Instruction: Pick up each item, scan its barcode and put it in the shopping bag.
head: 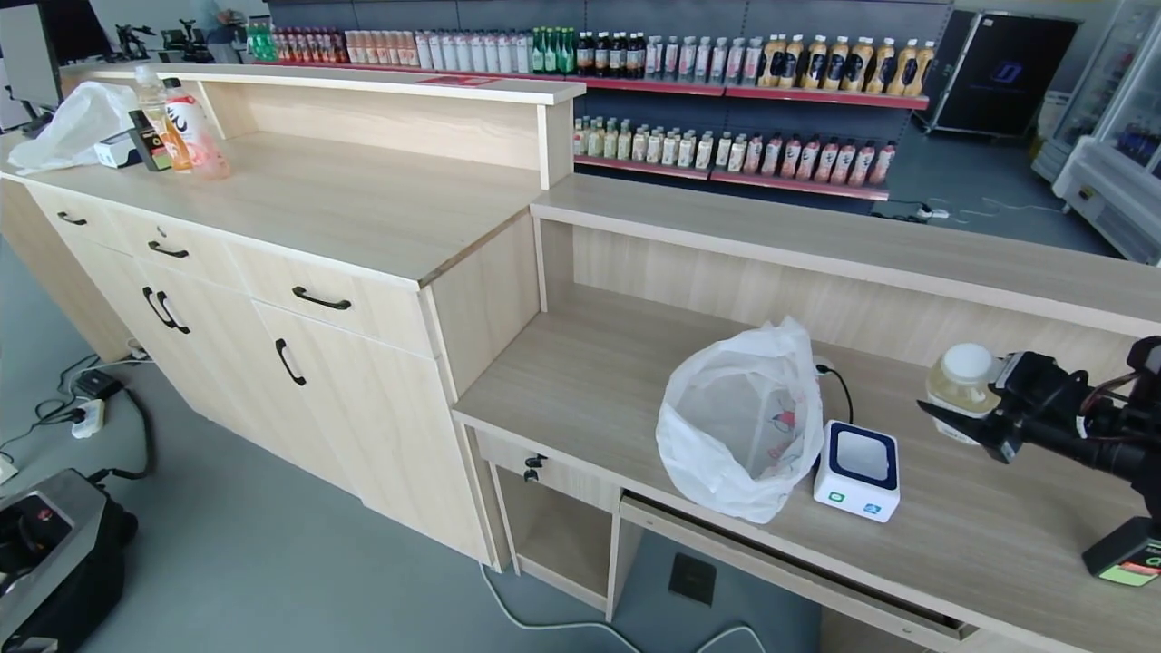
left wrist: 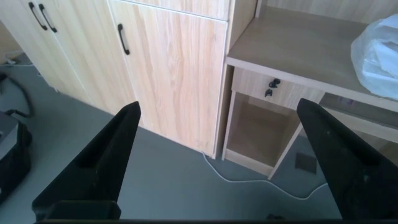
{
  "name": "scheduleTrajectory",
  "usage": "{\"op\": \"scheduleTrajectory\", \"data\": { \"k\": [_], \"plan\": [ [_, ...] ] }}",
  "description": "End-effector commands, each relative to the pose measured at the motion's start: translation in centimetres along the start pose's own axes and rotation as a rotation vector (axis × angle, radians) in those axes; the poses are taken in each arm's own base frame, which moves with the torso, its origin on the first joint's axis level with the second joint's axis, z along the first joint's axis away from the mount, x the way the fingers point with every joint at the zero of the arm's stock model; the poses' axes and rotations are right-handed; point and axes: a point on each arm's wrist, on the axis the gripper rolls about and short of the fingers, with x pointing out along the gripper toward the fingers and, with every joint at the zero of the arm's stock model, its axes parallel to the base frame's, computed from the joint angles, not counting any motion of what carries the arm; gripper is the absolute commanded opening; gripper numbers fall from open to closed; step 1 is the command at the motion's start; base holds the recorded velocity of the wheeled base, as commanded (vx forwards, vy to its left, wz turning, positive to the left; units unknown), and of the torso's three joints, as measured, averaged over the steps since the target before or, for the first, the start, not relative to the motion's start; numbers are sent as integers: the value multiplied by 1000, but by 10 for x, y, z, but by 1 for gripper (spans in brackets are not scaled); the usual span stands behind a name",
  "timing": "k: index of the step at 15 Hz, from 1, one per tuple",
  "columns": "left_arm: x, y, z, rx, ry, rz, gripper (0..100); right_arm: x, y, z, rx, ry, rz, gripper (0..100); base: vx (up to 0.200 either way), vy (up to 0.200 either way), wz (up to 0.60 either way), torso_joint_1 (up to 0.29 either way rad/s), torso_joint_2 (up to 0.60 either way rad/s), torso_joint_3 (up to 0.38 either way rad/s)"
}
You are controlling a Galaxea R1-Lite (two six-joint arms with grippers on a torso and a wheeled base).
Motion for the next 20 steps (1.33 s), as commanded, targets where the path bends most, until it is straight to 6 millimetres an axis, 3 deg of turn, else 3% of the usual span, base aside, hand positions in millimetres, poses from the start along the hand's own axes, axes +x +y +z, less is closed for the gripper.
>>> {"op": "scheduleTrajectory", "data": {
  "k": [1, 8, 12, 20],
  "plan": [
    [0, 0, 0, 0, 0, 1, 100, 6, 8, -9, 6, -7, 33, 0, 0, 0, 0, 0, 0, 0],
    [0, 0, 0, 0, 0, -1, 100, 18, 5, -21, -23, -24, 30, 0, 0, 0, 0, 0, 0, 0],
    [0, 0, 0, 0, 0, 1, 100, 34, 15, -20, -49, -65, 40, 0, 0, 0, 0, 0, 0, 0],
    [0, 0, 0, 0, 0, 1, 100, 41, 18, -29, -58, -61, 44, 0, 0, 0, 0, 0, 0, 0]
  ]
}}
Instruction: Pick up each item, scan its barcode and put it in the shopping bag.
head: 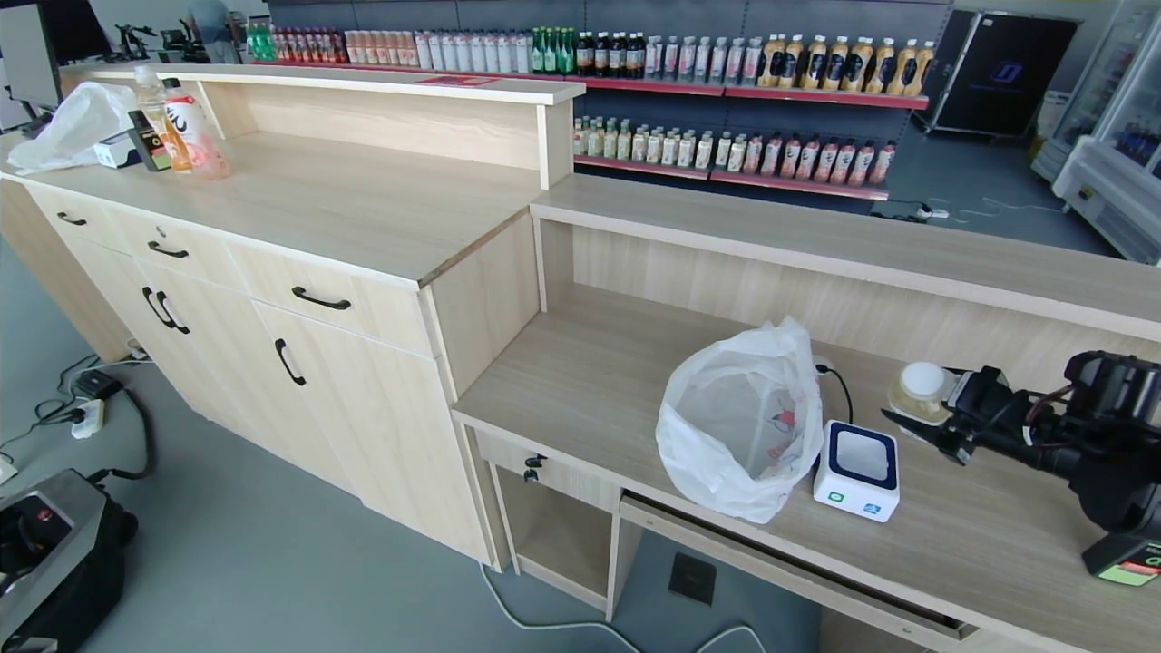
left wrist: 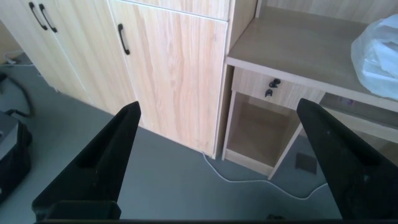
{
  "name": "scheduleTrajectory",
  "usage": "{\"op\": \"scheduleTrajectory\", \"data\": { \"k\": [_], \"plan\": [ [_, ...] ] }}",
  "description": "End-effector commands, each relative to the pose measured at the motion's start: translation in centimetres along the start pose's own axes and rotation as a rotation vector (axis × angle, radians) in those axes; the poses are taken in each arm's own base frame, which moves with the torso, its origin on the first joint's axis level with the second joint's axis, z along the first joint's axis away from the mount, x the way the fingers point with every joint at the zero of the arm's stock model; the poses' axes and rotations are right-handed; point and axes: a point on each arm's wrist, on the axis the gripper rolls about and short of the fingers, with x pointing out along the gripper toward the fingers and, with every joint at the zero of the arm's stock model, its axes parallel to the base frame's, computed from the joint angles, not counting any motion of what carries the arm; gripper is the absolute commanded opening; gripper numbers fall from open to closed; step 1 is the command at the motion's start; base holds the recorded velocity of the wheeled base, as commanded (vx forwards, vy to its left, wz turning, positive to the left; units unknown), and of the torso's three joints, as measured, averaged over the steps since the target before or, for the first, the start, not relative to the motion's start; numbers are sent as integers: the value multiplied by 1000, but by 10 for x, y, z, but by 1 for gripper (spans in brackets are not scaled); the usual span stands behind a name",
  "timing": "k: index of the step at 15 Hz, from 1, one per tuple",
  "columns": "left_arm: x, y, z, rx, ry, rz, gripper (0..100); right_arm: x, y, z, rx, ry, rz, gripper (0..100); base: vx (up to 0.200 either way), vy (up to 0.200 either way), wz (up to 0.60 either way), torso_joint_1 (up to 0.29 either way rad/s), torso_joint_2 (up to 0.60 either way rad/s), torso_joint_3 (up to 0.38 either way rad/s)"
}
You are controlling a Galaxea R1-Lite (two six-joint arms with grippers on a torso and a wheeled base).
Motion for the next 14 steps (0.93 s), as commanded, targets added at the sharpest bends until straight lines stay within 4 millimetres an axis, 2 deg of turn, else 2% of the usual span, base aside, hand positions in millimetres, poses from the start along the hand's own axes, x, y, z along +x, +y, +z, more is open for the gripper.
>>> {"op": "scheduleTrajectory", "data": {
  "k": [1, 14],
  "plan": [
    [0, 0, 0, 0, 0, 0, 100, 1, 3, -1, 6, 0, 8, 0, 0, 0, 0, 0, 0, 0],
    [0, 0, 0, 0, 0, -1, 100, 11, 7, -6, 16, -5, 21, 0, 0, 0, 0, 0, 0, 0]
  ]
}}
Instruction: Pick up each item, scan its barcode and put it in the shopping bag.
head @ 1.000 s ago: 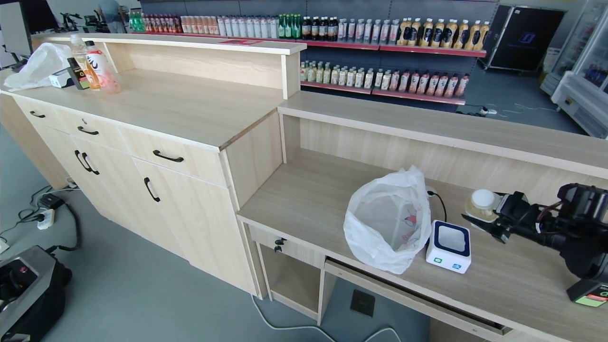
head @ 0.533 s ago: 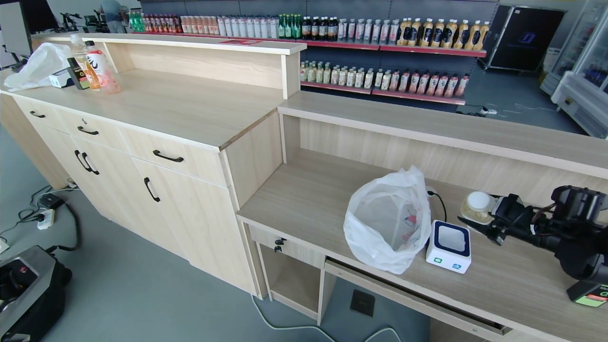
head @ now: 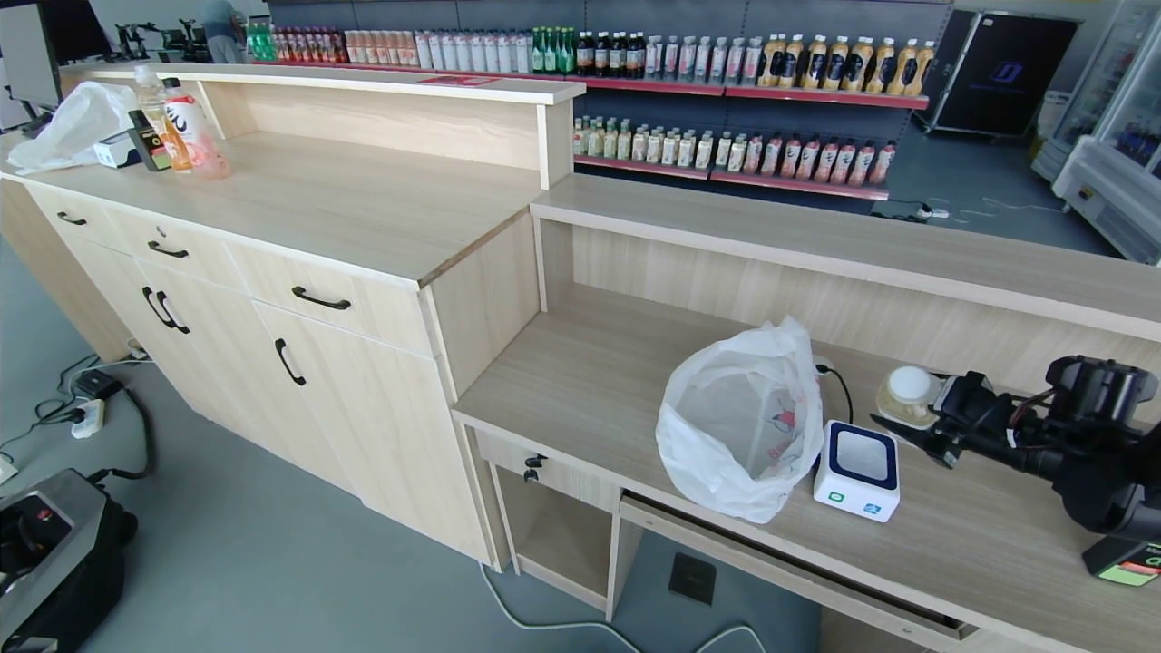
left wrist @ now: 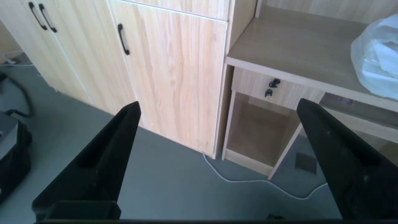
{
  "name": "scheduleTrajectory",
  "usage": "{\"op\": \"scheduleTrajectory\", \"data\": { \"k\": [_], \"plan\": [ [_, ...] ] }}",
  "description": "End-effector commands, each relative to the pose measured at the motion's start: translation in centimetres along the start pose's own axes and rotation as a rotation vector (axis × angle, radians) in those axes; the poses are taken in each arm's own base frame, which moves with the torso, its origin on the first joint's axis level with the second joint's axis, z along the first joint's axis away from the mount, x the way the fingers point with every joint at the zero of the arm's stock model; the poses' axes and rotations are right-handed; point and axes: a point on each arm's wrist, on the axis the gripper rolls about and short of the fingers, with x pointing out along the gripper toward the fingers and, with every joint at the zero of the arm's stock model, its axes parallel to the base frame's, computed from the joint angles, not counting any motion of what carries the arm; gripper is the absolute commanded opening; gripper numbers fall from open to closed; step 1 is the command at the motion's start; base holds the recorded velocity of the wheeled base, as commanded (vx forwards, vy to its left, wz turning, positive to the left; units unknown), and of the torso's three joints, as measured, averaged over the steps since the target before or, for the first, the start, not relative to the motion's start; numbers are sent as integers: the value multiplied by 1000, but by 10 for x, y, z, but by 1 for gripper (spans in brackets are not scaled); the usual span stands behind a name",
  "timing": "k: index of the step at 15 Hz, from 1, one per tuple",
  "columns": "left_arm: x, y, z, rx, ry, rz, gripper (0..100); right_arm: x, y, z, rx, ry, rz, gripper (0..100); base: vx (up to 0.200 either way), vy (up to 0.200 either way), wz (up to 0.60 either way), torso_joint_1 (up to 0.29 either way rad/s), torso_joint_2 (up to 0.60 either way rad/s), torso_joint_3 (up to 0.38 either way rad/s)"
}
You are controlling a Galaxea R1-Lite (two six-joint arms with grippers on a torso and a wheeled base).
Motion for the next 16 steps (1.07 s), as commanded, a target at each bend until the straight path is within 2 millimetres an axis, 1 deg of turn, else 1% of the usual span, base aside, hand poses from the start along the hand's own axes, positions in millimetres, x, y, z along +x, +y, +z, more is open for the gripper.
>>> {"op": "scheduleTrajectory", "data": {
  "k": [1, 5, 11, 13, 15, 16],
  "plan": [
    [0, 0, 0, 0, 0, 1, 100, 2, 2, -1, 4, -1, 7, 0, 0, 0, 0, 0, 0, 0],
    [0, 0, 0, 0, 0, 0, 100, 10, 3, 1, -1, -19, 14, 0, 0, 0, 0, 0, 0, 0],
    [0, 0, 0, 0, 0, 0, 100, 14, 5, -2, 0, -22, 19, 0, 0, 0, 0, 0, 0, 0],
    [0, 0, 0, 0, 0, 1, 100, 14, 1, 0, 4, -26, 10, 0, 0, 0, 0, 0, 0, 0],
    [0, 0, 0, 0, 0, 1, 100, 5, -18, 19, 48, -49, -32, 0, 0, 0, 0, 0, 0, 0],
    [0, 0, 0, 0, 0, 1, 100, -14, -37, 47, 154, -50, -101, 0, 0, 0, 0, 0, 0, 0]
  ]
}}
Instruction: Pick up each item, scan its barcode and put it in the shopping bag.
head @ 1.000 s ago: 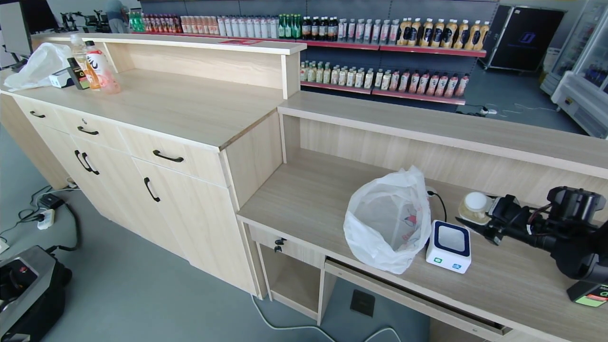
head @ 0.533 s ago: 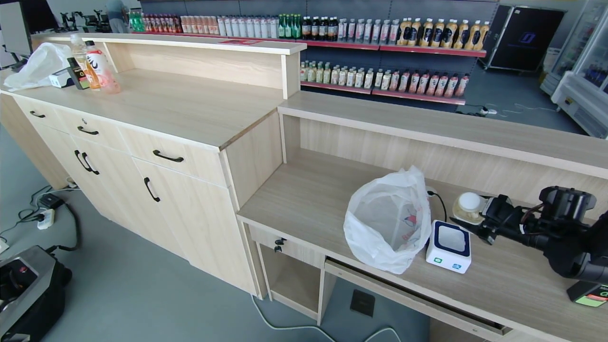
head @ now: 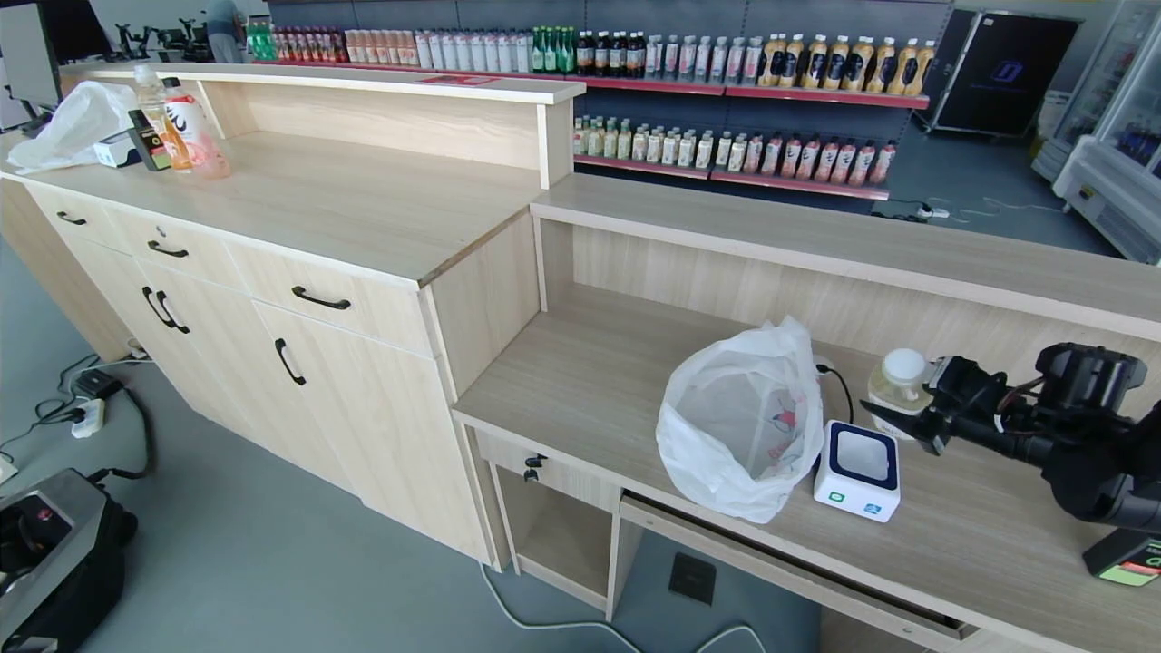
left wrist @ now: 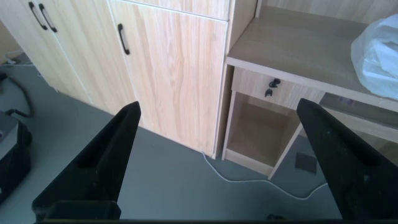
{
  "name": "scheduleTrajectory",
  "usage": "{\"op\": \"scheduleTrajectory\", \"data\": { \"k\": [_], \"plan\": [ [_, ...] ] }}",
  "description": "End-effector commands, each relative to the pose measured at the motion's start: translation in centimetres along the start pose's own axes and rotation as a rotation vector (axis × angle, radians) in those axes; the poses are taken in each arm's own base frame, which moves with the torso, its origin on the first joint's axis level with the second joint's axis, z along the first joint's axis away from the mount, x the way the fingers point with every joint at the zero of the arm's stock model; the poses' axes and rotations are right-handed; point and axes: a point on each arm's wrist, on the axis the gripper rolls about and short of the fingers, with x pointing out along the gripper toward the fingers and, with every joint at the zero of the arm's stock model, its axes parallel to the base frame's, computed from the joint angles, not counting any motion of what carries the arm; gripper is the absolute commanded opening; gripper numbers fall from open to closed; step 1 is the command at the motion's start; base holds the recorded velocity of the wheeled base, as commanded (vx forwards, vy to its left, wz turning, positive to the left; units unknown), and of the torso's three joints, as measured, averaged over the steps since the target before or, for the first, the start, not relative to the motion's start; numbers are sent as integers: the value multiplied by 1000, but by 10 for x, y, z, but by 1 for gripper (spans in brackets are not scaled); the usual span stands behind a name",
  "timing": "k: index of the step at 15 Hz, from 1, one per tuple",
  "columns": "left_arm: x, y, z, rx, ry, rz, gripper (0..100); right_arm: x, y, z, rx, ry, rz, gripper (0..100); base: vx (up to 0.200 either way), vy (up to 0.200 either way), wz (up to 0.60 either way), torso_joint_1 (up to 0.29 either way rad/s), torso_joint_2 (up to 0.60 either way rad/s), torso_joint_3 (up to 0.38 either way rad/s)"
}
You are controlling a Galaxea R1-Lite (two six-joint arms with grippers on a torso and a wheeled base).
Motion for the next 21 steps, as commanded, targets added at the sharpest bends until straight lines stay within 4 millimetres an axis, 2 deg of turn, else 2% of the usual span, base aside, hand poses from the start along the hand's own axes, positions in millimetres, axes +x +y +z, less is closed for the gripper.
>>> {"op": "scheduleTrajectory", "data": {
  "k": [1, 3, 4, 5, 7, 10, 11, 14, 16, 19, 21],
  "plan": [
    [0, 0, 0, 0, 0, -1, 100, -43, -31, 62, 148, 0, -164, 0, 0, 0, 0, 0, 0, 0],
    [0, 0, 0, 0, 0, 1, 100, -82, -47, 83, 313, 54, -374, 0, 0, 0, 0, 0, 0, 0],
    [0, 0, 0, 0, 0, -1, 100, -105, -52, 81, 418, 123, -502, 0, 0, 0, 0, 0, 0, 0],
    [0, 0, 0, 0, 0, 1, 100, -117, -47, 78, 525, 181, -570, 0, 0, 0, 0, 0, 0, 0],
    [0, 0, 0, 0, 0, 1, 100, -135, -29, 75, 586, 371, -765, 0, 0, 0, 0, 0, 0, 0],
    [0, 0, 0, 0, 0, -1, 100, -141, -25, 73, 566, 715, -1179, 0, 0, 0, 0, 0, 0, 0],
    [0, 0, 0, 0, 0, 1, 100, -142, -25, 74, 562, 751, -1217, 0, 0, 0, 0, 0, 0, 0],
    [0, 0, 0, 0, 0, -1, 100, -141, -23, 86, 564, 740, -1216, 0, 0, 0, 0, 0, 0, 0],
    [0, 0, 0, 0, 0, 1, 100, -137, -20, 98, 563, 658, -1115, 0, 0, 0, 600, 5, 5, 0],
    [0, 0, 0, 0, 0, -1, 100, -115, -20, 119, 540, 530, -1037, 0, 0, 0, 600, 2, 2, 7],
    [0, 0, 0, 0, 0, 1, 100, -106, -17, 117, 570, 389, -823, 0, 0, 0, 0, 0, 0, 0]
  ]
}}
